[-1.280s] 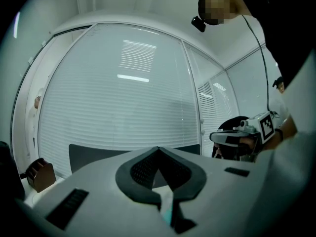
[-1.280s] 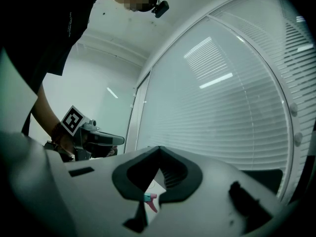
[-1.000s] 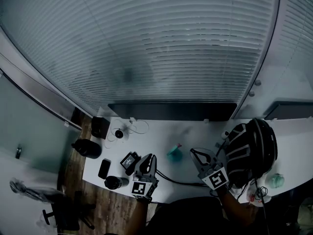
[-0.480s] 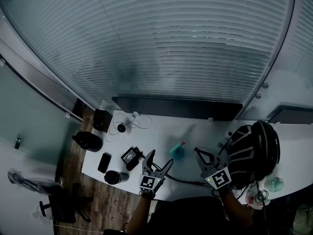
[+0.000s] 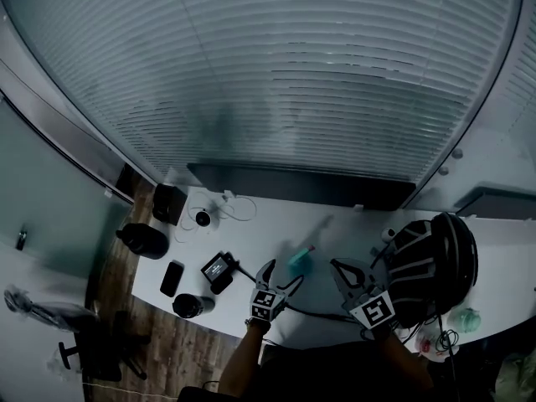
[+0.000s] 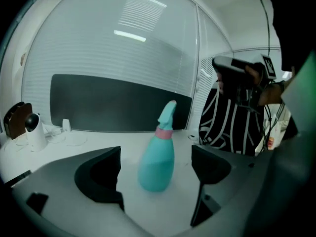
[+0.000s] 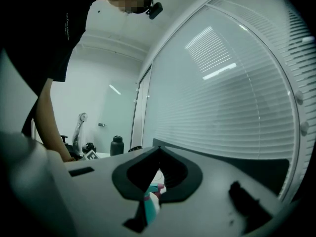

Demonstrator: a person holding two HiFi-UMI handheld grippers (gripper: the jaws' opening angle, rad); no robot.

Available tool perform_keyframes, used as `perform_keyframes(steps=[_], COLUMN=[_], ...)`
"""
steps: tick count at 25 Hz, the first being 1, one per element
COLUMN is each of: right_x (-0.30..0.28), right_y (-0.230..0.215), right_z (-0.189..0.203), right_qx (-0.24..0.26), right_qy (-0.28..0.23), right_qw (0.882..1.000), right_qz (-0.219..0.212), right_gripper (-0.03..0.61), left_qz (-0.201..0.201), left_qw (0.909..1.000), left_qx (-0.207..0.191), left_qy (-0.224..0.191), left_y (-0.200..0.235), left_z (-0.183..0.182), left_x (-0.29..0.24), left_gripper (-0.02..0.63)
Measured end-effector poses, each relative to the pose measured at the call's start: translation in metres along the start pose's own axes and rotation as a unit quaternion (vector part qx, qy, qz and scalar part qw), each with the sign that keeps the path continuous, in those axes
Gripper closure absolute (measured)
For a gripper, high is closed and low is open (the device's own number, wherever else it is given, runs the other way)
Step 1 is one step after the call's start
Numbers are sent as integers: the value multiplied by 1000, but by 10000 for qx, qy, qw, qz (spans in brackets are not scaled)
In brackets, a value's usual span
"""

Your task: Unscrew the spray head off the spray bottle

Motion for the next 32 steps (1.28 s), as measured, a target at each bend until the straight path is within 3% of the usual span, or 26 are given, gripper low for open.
perform_keyframes(steps=[6, 16, 18, 20, 26, 32], right_x=[-1, 8, 7, 5, 0, -20], right_y=[-1, -15, -15, -16, -16, -10], right_z=[-5, -2, -4, -5, -5, -5], right_qx=[163, 116, 128, 115, 179, 215], right_qy=[-1, 54, 11, -2, 17, 102], right_qw=[9999, 9999, 9999, 9999, 9998, 9993], right_qz=[-45, 32, 28, 28, -51, -295], right_gripper=[577, 578, 577, 577, 577, 577], left_qz=[263, -99, -268, -360, -502, -757], left_qw=[9983, 9962, 9952, 9947, 9959, 9971], left_qx=[-136, -243, -259, -264, -128, -46], left_qy=[508, 833, 903, 929, 743, 72], left_y=[-7, -5, -2, 1, 7, 16], left_z=[27, 32, 32, 30, 16, -38], left_x=[-40, -70, -70, -70, -63, -33], left_gripper=[176, 179, 256, 258, 261, 262])
Point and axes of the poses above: the fingertips, and each gripper's own axes: x backward along the fingers, y to its left, z out of its underside, the point moved 2 cm from there along x, backward along the fingers, and after that the axes turned 1 degree about -z, right-handed, at the moved point
